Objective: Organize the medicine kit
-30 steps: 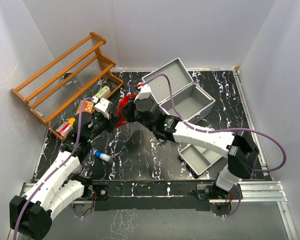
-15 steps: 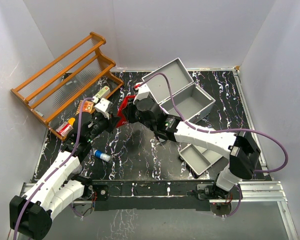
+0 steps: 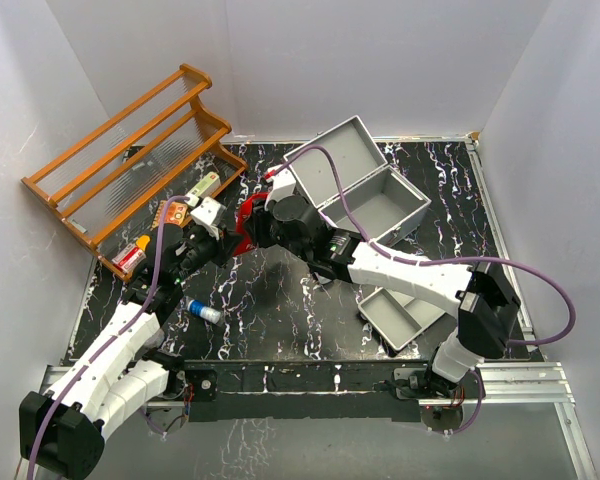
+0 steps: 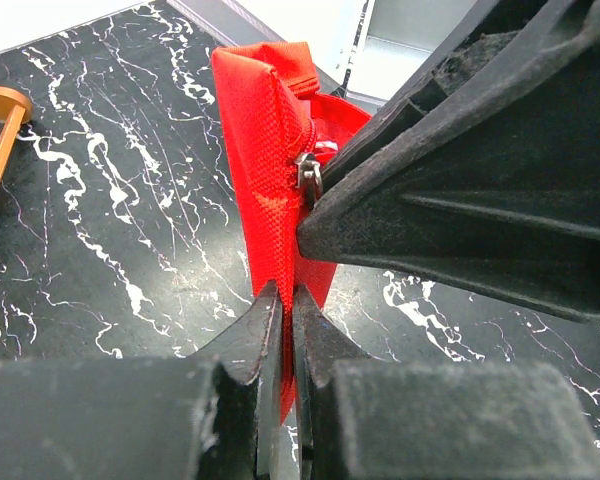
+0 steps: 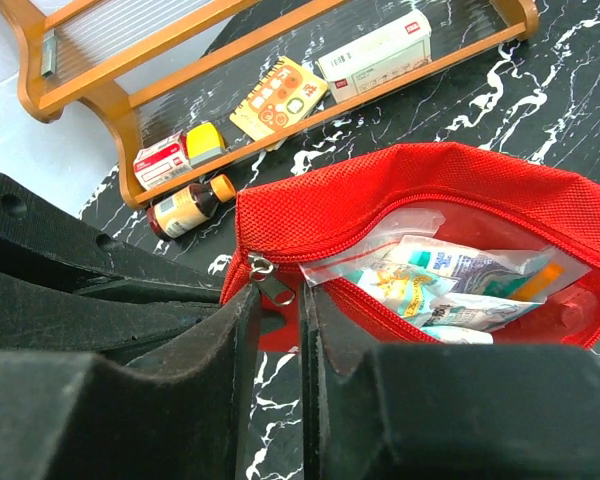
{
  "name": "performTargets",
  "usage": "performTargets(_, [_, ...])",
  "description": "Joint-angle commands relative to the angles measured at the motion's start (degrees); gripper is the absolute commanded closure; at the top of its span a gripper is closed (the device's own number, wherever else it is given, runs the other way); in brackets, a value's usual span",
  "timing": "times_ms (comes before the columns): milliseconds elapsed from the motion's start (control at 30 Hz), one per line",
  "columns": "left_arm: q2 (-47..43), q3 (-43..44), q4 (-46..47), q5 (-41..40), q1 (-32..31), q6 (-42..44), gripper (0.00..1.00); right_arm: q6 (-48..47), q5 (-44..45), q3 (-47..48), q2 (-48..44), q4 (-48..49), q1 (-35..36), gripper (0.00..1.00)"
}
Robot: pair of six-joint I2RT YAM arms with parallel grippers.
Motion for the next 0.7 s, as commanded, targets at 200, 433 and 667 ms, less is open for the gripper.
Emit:
performTargets(200, [-1.67, 1.60, 2.80, 0.73, -0.23, 0.73, 1.00, 0.60, 6.75, 3.24, -0.58, 0.56, -0.65, 1.00])
performTargets(433, [-1.66, 1.55, 3.00, 0.73, -0.25, 0.59, 1.00, 3.61, 13.56, 4.79, -0.58, -4.17, -1.28, 1.00])
performTargets(667, [-0.93, 2.24, 2.09, 1.67, -0.28, -1.33, 0.94, -4.24, 1.46, 2.66, -2.18, 2.63, -1.29, 1.00])
